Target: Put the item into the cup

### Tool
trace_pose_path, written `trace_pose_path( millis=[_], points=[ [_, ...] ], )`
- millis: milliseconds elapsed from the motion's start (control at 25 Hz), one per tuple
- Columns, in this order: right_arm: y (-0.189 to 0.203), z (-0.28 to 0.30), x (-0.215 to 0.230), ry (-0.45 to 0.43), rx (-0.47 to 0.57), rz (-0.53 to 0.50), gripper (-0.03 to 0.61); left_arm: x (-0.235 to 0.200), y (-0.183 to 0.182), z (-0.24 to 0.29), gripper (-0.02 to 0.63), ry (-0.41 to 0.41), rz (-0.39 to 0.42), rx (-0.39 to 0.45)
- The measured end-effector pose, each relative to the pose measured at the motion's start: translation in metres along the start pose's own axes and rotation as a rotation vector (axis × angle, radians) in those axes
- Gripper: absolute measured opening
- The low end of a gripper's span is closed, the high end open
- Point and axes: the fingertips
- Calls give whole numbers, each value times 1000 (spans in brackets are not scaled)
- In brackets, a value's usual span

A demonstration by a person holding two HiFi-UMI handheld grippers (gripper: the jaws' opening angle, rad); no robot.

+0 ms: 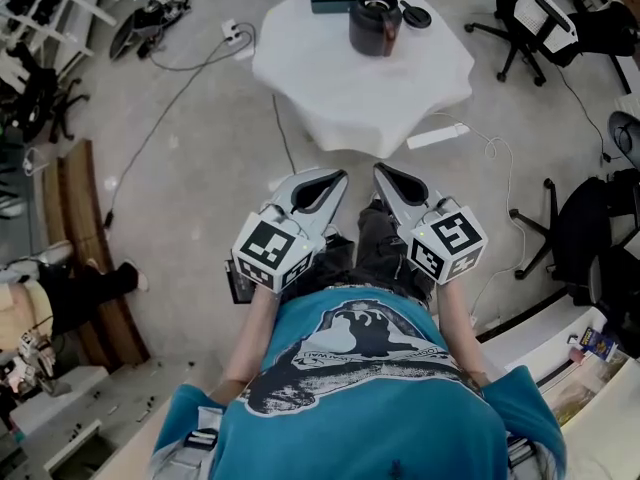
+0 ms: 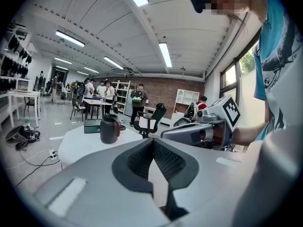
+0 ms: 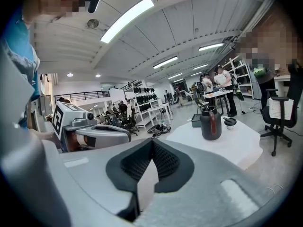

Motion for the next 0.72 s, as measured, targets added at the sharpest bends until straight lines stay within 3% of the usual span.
trace_pose_path(
  millis=[240,720],
  points=[
    [1,-9,-7,-16,39,24,0,14,2,-1,12,34,10,5],
    [8,-16,-18,-44,0,-35,0,30,4,-2,12,56,30,1]
  ],
)
Point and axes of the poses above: the fingertips, and each gripper's own axes: z forward along the fingers, x to its right, y out of its underside, and after that the axes turned 12 degrees about -y, right-handed
